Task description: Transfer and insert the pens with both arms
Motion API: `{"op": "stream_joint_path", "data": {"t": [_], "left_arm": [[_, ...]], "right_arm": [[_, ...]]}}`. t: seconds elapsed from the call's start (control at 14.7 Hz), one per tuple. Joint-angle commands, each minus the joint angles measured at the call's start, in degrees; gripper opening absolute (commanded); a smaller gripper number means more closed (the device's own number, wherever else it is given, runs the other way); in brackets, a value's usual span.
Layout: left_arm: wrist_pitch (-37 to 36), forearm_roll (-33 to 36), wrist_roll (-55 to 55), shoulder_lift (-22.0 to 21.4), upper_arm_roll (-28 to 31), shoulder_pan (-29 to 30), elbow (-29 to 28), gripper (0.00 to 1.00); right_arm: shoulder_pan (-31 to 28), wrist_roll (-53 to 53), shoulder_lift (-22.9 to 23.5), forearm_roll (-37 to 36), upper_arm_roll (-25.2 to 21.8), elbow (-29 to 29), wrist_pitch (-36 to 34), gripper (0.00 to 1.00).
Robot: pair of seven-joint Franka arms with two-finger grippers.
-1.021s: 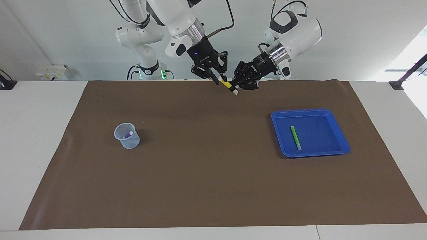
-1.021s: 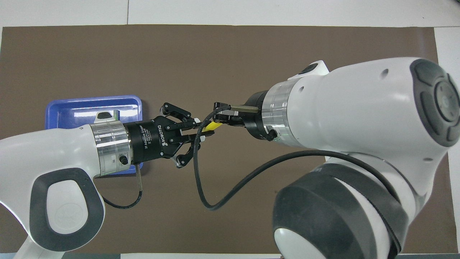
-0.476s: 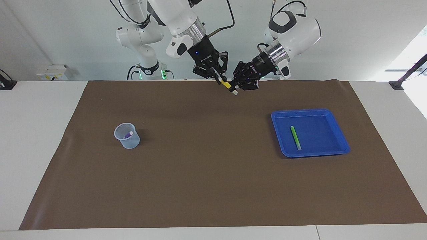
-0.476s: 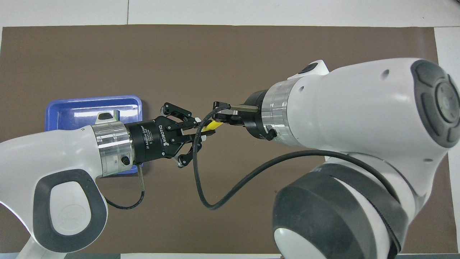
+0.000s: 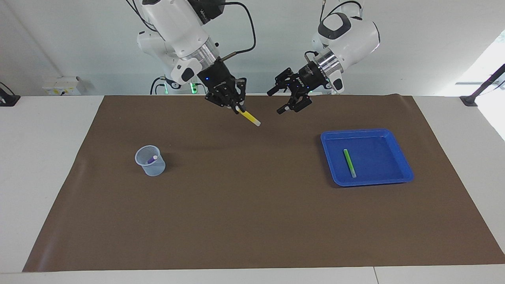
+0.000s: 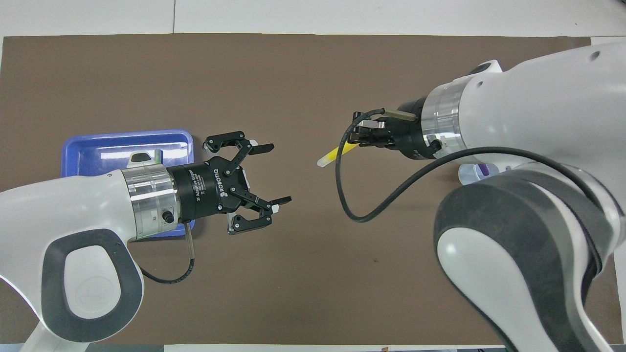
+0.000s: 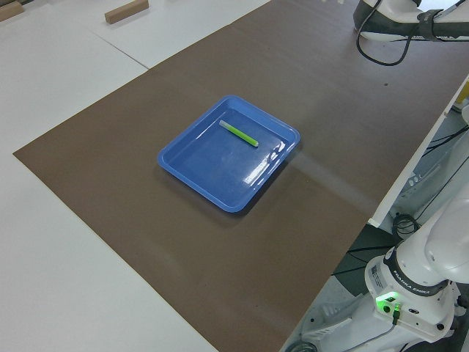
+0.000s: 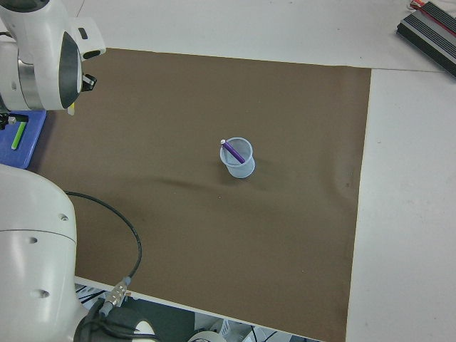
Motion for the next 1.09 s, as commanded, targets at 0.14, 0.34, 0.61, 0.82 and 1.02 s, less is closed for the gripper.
{"op": "stream_joint_path", "data": {"t": [0.14, 0.34, 0.61, 0.82, 1.02], "left_arm": [[-9.1, 5.5, 1.6, -1.8, 0.5, 6.3, -1.1, 1.00], [-18.0, 15.7, 5.3, -2.0, 0.5, 10.5, -0.9, 1.00], [-22.2, 29.6, 8.5, -1.0, 0.5, 15.2, 1.6, 1.00], [-22.7, 44.2, 16.4, -0.4, 0.8, 15.3, 2.3, 1.00], [-25.2, 44.9, 31.1, -0.4, 1.3, 19.8, 1.6, 1.00]], "right_arm": [[-8.2, -14.1, -3.9, -8.1, 0.4, -6.2, -1.8, 0.00], [-15.0, -24.6, -7.0, -8.7, 0.4, -11.4, -1.9, 0.00], [-22.9, -39.5, -9.5, -10.4, 0.3, -16.1, -2.1, 0.00], [-26.0, -46.7, -11.3, -10.8, 0.3, -20.3, 0.9, 0.00], [-26.1, -48.5, -13.6, -11.8, 0.2, -27.3, 9.5, 0.00]]}}
